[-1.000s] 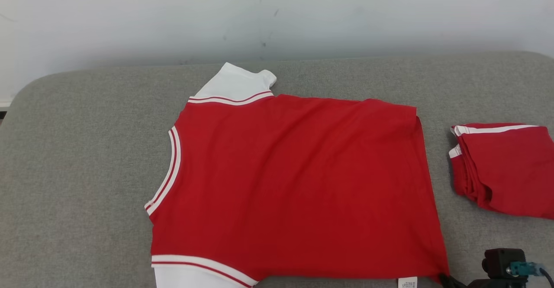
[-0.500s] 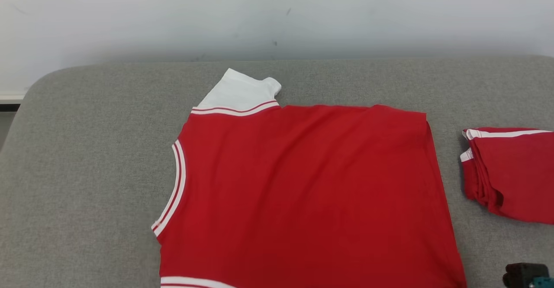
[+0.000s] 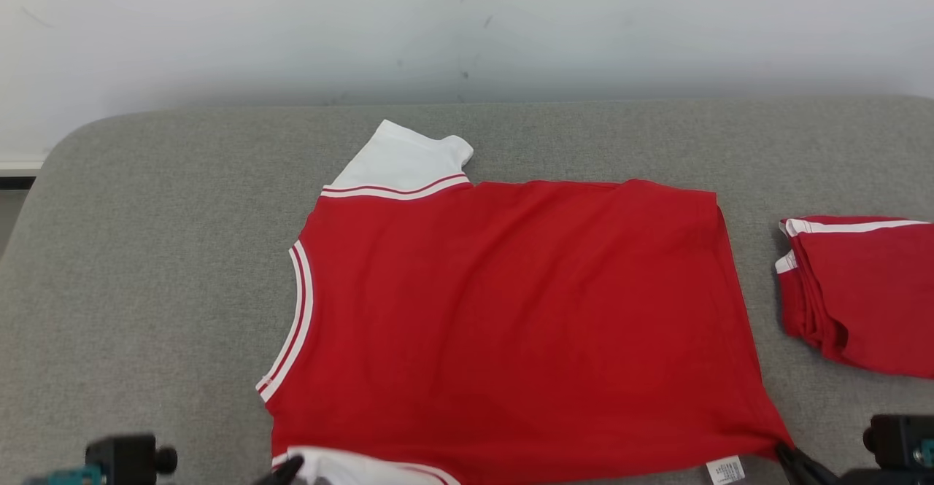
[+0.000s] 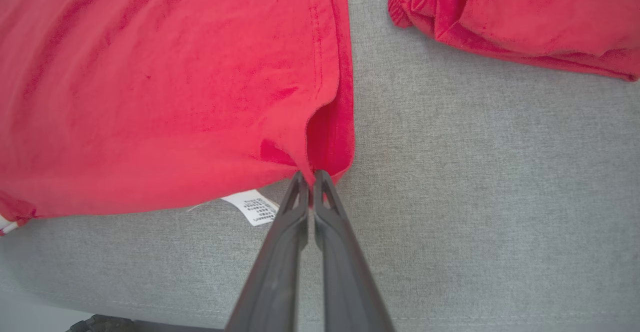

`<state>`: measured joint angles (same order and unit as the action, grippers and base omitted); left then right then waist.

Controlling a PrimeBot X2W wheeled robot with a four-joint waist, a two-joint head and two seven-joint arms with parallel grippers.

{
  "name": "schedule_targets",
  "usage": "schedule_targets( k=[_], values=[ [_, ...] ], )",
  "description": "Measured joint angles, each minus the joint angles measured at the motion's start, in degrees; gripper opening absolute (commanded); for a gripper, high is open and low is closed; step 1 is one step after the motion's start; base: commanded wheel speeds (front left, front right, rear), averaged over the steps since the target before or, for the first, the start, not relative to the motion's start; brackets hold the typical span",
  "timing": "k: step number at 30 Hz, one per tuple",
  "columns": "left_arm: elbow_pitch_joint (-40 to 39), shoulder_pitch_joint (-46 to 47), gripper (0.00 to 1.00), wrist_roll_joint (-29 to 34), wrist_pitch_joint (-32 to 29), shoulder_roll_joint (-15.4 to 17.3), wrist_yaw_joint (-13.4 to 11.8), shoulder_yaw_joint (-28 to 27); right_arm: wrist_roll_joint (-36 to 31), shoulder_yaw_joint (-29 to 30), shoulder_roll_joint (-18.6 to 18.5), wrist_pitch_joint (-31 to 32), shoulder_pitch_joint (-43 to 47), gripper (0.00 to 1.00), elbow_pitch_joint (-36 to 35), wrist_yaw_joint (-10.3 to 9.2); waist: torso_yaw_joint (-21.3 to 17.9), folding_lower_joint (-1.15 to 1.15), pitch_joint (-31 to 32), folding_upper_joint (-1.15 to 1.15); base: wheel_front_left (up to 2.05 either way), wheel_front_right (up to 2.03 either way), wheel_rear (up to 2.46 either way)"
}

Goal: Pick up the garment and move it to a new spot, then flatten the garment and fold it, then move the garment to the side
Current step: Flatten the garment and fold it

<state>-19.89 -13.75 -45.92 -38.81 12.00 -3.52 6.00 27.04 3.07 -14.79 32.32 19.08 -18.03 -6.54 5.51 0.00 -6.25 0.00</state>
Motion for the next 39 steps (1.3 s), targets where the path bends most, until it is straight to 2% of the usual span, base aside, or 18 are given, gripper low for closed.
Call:
schedule_targets(
  k=[8, 12, 17, 24, 39],
  values=[
    [4.2, 10.3, 0.0, 1.7, 0.0, -0.9, -1.1, -0.5, 0.1, -1.4, -0.8, 1.2, -7.4, 0.0, -0.4, 0.92, -1.4, 0.0, -0.6, 0.0, 0.0, 0.0, 0.0],
    [7.4, 15.6, 0.0, 4.7, 1.8, -1.7, -2.1, -1.5, 0.2, -1.4, -1.1, 1.5, -10.9, 0.0, 0.8, 1.03, -1.9, 0.0, -1.8, 0.0, 0.0, 0.0, 0.0],
    [13.0, 23.0, 0.0, 6.8, 2.6, -3.3, -2.1, 0.3, 0.6, -1.3, -1.4, 1.5, -13.0, 0.0, 3.2, 1.31, -2.0, 0.01, -3.7, 0.0, 0.0, 0.0, 0.0],
    [19.4, 27.7, 0.0, 9.4, 4.4, -3.7, -2.5, 0.8, 0.6, -3.2, -1.3, 2.0, -16.5, 0.0, 6.0, 2.03, -1.8, 0.01, -5.8, 0.0, 0.0, 0.0, 0.0],
    [30.0, 37.0, 0.0, 12.7, 8.6, -4.5, -0.5, 3.8, 0.6, -4.6, -0.7, 1.4, -19.8, 0.0, 11.3, 2.65, -2.0, 0.01, -7.9, 0.0, 0.0, 0.0, 0.0]
  ],
)
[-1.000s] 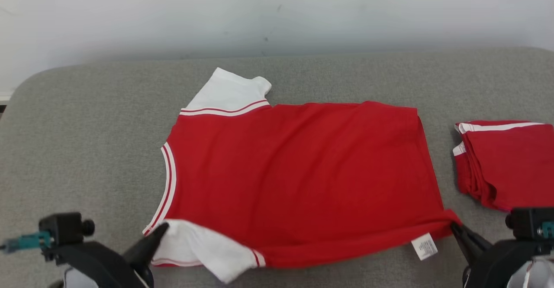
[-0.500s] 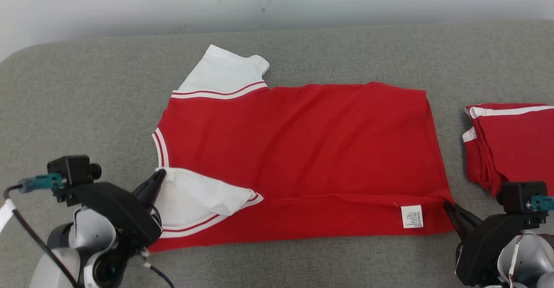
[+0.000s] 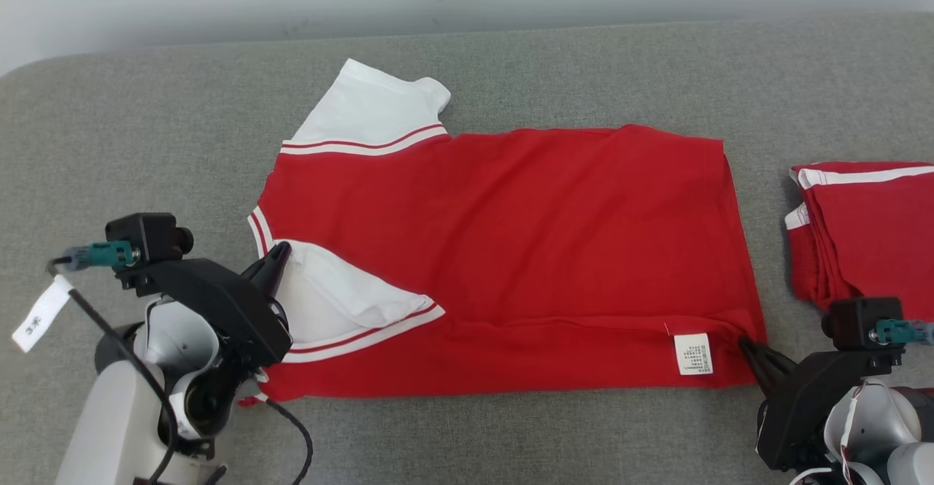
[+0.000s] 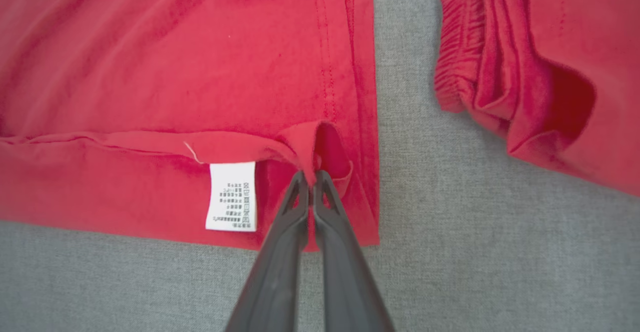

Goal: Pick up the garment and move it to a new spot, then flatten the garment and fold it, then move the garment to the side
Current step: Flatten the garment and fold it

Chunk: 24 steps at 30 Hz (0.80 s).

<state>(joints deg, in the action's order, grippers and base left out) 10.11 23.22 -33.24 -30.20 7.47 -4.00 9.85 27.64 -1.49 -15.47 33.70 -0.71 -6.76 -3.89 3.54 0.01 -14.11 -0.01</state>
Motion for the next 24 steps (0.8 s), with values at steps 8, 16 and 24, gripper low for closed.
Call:
schedule_targets(
  k=[8, 16, 24],
  values=[
    [4.6, 3.4, 0.0, 0.9, 2.6, -0.3, 0.5, 0.1, -0.4, -0.1, 0.5, -1.1, -1.1, 0.0, 2.0, 0.12, -0.3, 0.0, -0.1, 0.0, 0.0, 0.0, 0.0],
    [8.3, 4.4, 0.0, 1.5, 4.4, -0.3, 1.1, 0.5, -0.6, -0.6, 1.0, -2.3, -1.6, 0.0, 3.2, 0.13, -0.6, -0.01, 0.0, 0.0, 0.0, 0.0, 0.0],
    [11.8, 5.7, 0.17, 3.1, 6.3, -0.4, 2.0, 1.2, -1.0, -0.2, 1.4, -3.9, -3.1, 0.0, 4.8, 0.11, -0.7, -0.01, 0.1, 0.0, 0.0, 0.0, 0.0]
  ],
)
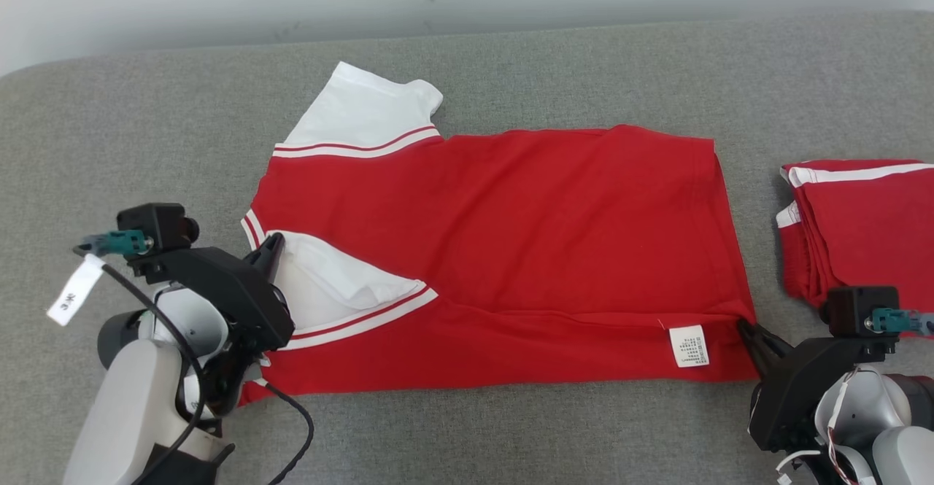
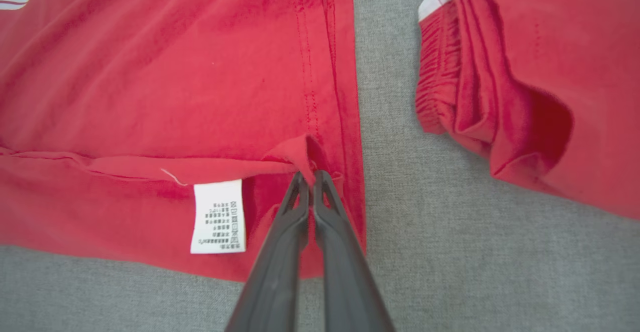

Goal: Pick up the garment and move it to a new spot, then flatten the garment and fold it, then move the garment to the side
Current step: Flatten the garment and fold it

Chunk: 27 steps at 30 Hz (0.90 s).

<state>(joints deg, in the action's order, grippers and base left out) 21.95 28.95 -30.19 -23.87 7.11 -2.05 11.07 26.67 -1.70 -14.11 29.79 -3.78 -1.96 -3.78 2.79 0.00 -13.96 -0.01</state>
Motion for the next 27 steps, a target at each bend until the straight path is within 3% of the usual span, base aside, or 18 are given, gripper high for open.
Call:
schedule_targets(
  k=[1, 2, 3, 19, 27],
  values=[
    [0.5, 0.1, 0.37, 0.1, 0.2, 0.0, 0.1, 0.3, 0.0, 0.0, 0.1, -0.1, -0.1, 0.11, 0.2, -0.01, 0.0, 0.0, 0.0, 0.0, 0.0, 0.0, 0.0],
    [1.0, 0.1, 0.49, 0.1, 0.5, -0.1, 0.1, 0.4, 0.0, 0.0, 0.2, -0.1, -0.2, 0.49, 0.4, -0.01, 0.0, 0.0, 0.1, 0.0, 0.0, 0.0, 0.0],
    [1.4, 0.2, 1.0, 0.3, 0.8, -0.1, 0.1, 0.5, 0.0, 0.1, 0.4, -0.4, -0.2, 1.0, 0.6, -0.22, 0.0, 0.0, 0.1, 0.0, 0.0, 0.0, 0.0],
    [3.8, 2.6, 1.0, 8.0, 15.9, 0.5, -2.0, 0.5, -4.1, 3.1, 1.6, -9.7, -2.6, 1.0, 2.4, -1.83, -0.1, 0.0, 3.3, 0.0, 0.0, 0.0, 0.0],
    [-2.8, -6.1, 1.0, 10.7, 25.6, 2.1, -0.5, 2.5, -3.6, 5.9, 5.5, -19.1, -2.5, 1.0, 0.3, -2.29, 0.0, 0.0, 6.3, 0.01, 0.0, 0.0, 0.0]
  ],
)
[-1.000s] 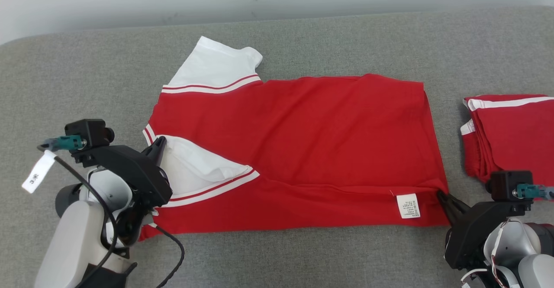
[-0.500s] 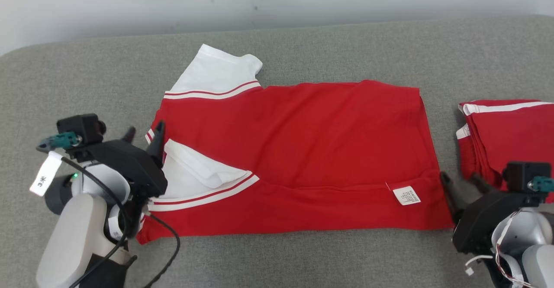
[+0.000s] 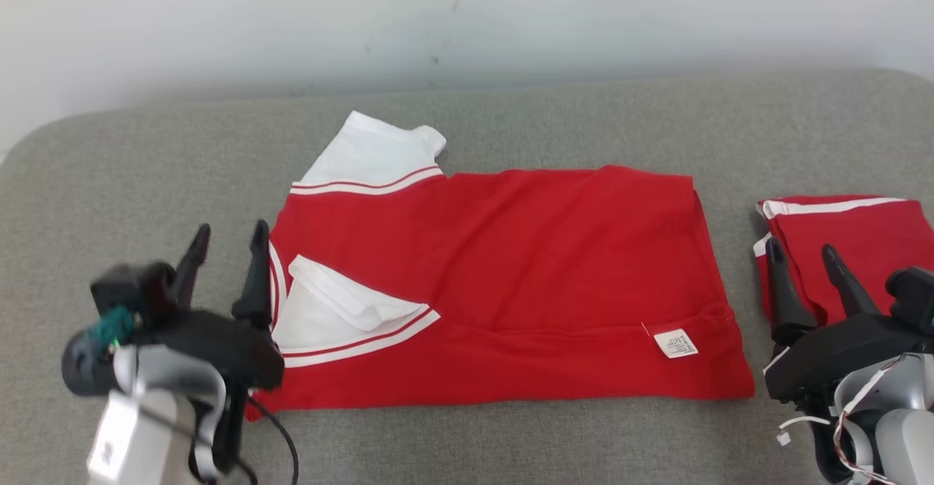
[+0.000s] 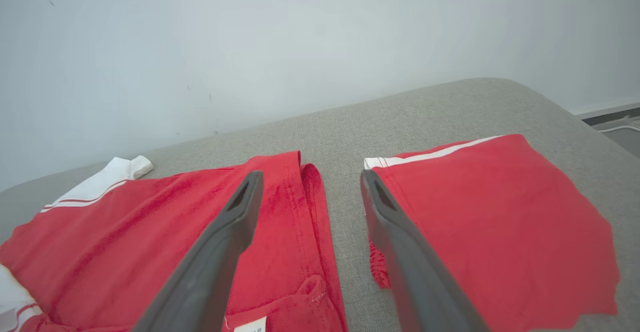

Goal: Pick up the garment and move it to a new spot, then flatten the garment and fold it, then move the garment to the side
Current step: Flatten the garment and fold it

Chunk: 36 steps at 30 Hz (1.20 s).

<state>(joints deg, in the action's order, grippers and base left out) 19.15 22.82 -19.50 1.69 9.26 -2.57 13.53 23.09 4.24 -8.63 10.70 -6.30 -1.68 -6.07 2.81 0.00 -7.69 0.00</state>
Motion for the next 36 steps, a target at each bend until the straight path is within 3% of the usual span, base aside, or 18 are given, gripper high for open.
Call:
schedule_targets(
  k=[11, 17, 31, 36],
  values=[
    [-9.1, -17.2, 1.0, 1.1, 9.4, 0.1, -1.1, 0.3, -0.7, -0.2, 2.5, -10.6, 4.0, 1.0, -1.8, 0.0, 0.6, 0.0, 4.5, 0.0, 0.0, 0.0, 0.0],
    [-12.7, -23.9, 1.0, 1.2, 10.5, 0.4, -2.5, -1.5, -2.8, -1.3, 2.7, -13.8, 6.2, 1.0, -2.2, 0.01, 1.2, -0.01, 5.9, 0.01, 0.0, 0.0, 0.0],
    [-17.1, -25.1, 1.0, 0.8, 10.7, 0.5, -2.4, -1.1, -3.1, -2.6, 2.8, -17.6, 6.1, 1.0, 0.0, 1.11, 0.8, 0.0, 6.3, 0.01, 0.0, 0.0, 0.0],
    [-13.3, -24.8, 1.0, -0.5, 6.4, 1.6, -0.3, 0.2, -3.1, -3.3, 2.8, -18.3, 6.0, 1.0, 0.2, 1.63, 0.5, 0.0, 6.2, 0.01, 0.0, 0.0, 0.0]
  ],
)
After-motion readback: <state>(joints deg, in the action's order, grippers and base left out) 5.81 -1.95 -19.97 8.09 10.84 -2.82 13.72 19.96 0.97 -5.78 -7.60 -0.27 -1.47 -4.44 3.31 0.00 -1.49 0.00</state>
